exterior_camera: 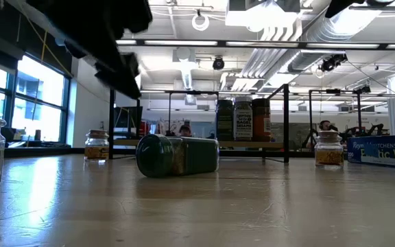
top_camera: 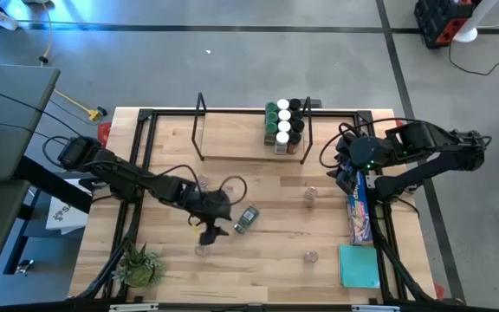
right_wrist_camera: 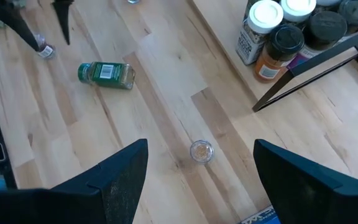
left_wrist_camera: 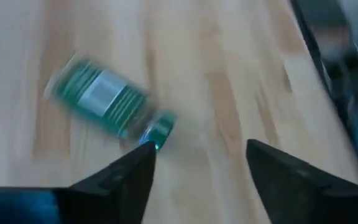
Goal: Shelf spices
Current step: Put the green seasoning bottle on the shelf aligned with the other green seasoning bottles
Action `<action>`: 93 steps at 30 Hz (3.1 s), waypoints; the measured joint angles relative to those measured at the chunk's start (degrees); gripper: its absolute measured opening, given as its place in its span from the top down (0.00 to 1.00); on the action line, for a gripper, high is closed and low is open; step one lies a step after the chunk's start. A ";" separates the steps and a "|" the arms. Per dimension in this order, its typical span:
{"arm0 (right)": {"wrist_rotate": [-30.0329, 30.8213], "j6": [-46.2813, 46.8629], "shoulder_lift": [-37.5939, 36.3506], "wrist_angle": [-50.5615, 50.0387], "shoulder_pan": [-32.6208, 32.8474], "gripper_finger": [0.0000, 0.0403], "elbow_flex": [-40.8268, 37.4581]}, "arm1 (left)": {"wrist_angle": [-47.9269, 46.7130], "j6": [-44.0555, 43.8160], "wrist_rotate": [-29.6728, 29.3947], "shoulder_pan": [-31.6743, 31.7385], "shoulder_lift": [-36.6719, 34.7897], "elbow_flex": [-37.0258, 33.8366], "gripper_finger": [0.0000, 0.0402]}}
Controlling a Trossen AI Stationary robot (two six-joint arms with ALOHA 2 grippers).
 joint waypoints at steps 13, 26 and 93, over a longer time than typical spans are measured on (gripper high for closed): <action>0.63 -11.14 -0.21 -0.78 0.00 0.29 0.00 | -3.26 -42.06 -8.31 -2.23 8.38 6.06 0.29; 0.54 -11.31 -4.54 -6.54 0.00 0.29 0.00 | -21.73 -50.75 -9.62 -0.85 26.20 23.27 0.31; -5.90 -70.19 25.18 60.58 -0.37 0.30 -14.58 | -16.33 -70.08 27.23 19.04 6.25 25.97 0.51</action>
